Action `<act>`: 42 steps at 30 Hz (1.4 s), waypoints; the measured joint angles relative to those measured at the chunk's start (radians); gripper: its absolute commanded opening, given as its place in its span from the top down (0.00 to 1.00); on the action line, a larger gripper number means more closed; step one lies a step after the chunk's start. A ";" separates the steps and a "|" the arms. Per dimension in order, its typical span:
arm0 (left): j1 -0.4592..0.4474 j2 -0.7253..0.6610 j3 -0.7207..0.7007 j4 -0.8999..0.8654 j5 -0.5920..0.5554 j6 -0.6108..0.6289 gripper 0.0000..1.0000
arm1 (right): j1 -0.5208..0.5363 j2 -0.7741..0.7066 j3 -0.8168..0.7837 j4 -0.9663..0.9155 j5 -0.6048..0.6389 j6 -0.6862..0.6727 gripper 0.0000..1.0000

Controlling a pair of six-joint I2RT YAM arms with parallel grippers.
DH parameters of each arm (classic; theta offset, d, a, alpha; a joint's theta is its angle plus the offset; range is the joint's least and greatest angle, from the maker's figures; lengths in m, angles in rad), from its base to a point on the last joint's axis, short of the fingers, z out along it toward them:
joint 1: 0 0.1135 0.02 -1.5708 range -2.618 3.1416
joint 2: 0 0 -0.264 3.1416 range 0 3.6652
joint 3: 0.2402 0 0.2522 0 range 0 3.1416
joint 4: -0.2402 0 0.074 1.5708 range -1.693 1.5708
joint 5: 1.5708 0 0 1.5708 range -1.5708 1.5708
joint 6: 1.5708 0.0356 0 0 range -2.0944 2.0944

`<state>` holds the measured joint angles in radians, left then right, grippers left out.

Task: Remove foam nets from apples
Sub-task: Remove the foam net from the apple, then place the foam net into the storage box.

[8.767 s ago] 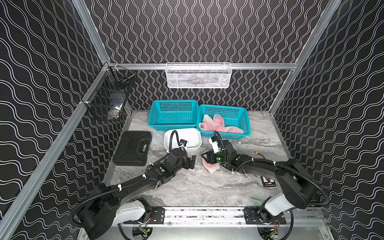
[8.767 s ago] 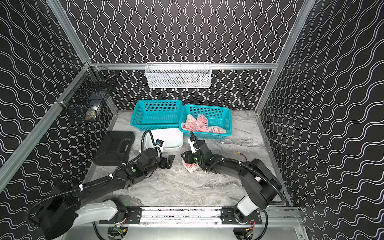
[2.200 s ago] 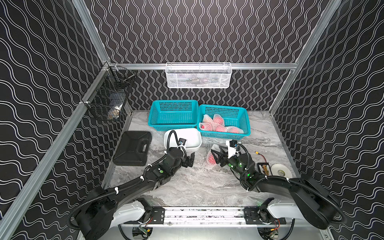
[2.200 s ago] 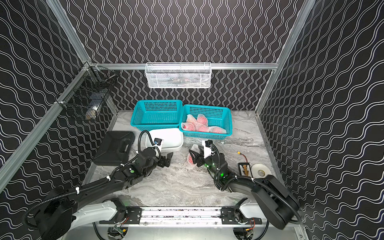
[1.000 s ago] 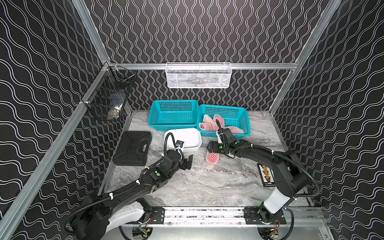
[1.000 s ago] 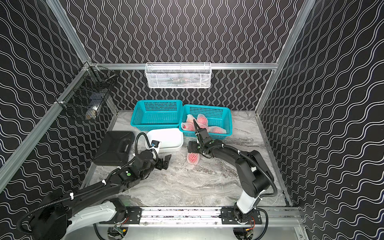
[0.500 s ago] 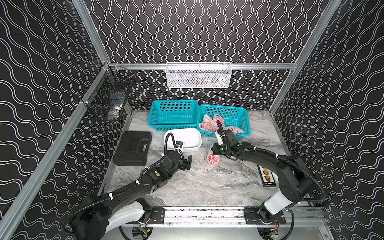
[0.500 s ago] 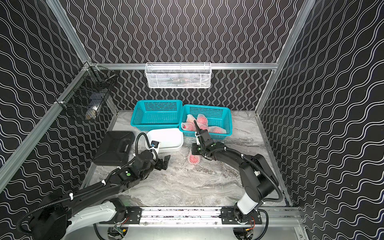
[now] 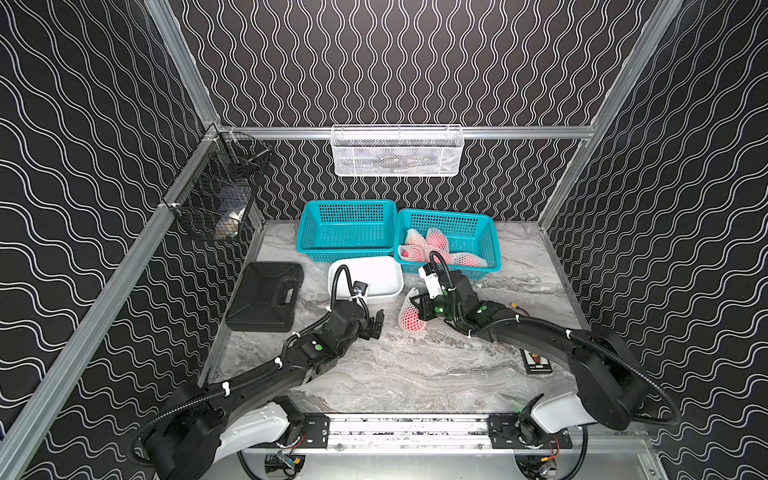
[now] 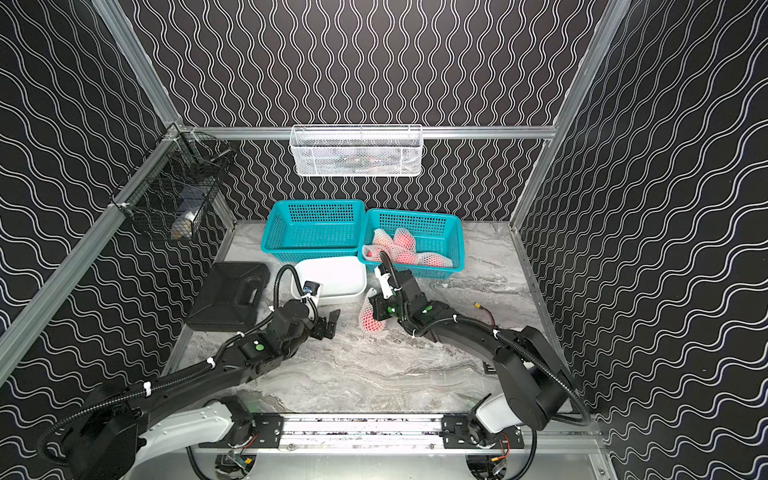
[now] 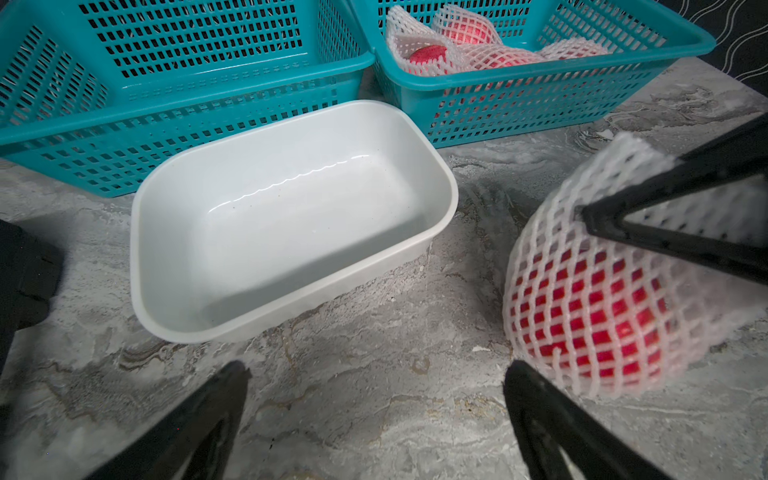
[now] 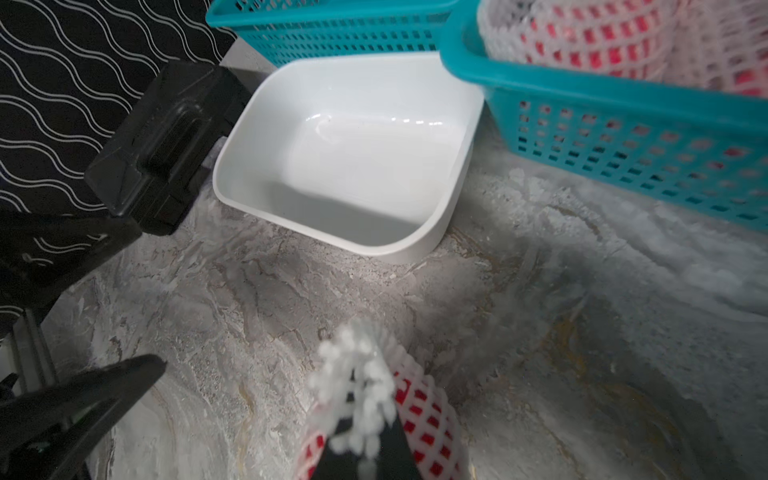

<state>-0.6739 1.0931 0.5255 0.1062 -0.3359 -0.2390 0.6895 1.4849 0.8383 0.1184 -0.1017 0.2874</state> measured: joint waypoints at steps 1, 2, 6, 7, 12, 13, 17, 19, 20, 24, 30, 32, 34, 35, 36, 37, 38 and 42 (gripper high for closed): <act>0.000 0.000 0.000 0.000 0.000 0.003 0.00 | 0.002 0.003 0.004 0.008 0.010 0.000 1.00; 0.000 -0.001 0.000 0.000 0.000 0.002 0.00 | 0.002 0.011 0.014 0.007 0.016 -0.001 1.00; 0.000 -0.001 -0.002 0.006 0.000 0.002 0.00 | 0.002 0.047 0.047 0.013 0.013 -0.003 1.00; 0.000 -0.001 -0.002 0.006 0.000 0.002 0.00 | 0.000 0.051 0.046 0.013 0.006 0.006 1.00; 0.000 0.000 -0.002 0.006 0.001 0.002 0.00 | 0.004 0.066 0.064 0.000 0.003 0.015 1.00; 0.000 0.001 -0.001 0.006 0.001 0.002 0.00 | 0.005 0.063 0.067 -0.005 0.003 0.014 1.00; 0.000 0.007 0.011 0.003 0.002 0.003 0.00 | -0.005 0.029 0.060 -0.004 -0.017 0.011 1.00; 0.000 0.010 0.013 0.008 0.002 0.003 0.00 | 0.004 0.031 0.086 -0.037 0.027 -0.003 1.00; 0.000 0.014 0.013 0.010 0.002 0.003 0.00 | 0.017 0.041 0.111 -0.058 0.036 -0.014 1.00; 0.000 0.031 0.019 0.009 0.004 0.003 0.00 | 0.013 0.053 0.127 -0.058 -0.007 -0.012 1.00; 0.000 -0.020 0.034 -0.010 -0.002 -0.005 0.00 | 0.007 0.028 0.208 -0.104 -0.020 0.028 1.00; 0.001 -0.070 0.036 -0.013 -0.019 -0.022 0.00 | -0.002 0.026 0.249 -0.092 -0.023 0.057 1.00; 0.013 -0.114 0.033 -0.013 -0.032 -0.032 0.02 | -0.010 0.046 0.283 -0.071 -0.036 0.096 1.00; 0.026 -0.134 0.029 -0.013 -0.038 -0.046 0.03 | -0.013 0.070 0.308 -0.062 -0.042 0.121 1.00; 0.039 -0.145 0.023 -0.013 -0.041 -0.055 0.05 | -0.016 0.093 0.327 -0.045 -0.046 0.143 1.00; 0.055 -0.156 0.018 -0.019 -0.045 -0.071 0.05 | -0.018 0.130 0.353 -0.019 -0.049 0.172 1.00; 0.068 -0.167 0.013 -0.028 -0.048 -0.082 0.06 | -0.018 0.169 0.379 0.003 -0.054 0.203 1.00; 0.079 -0.207 0.010 -0.074 -0.060 -0.114 0.06 | -0.016 0.318 0.446 0.114 -0.043 0.321 1.00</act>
<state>-0.5949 0.8860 0.5358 0.0322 -0.3962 -0.3534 0.6739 1.8027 1.2842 0.2321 -0.1452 0.6083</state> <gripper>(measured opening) 0.940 0.051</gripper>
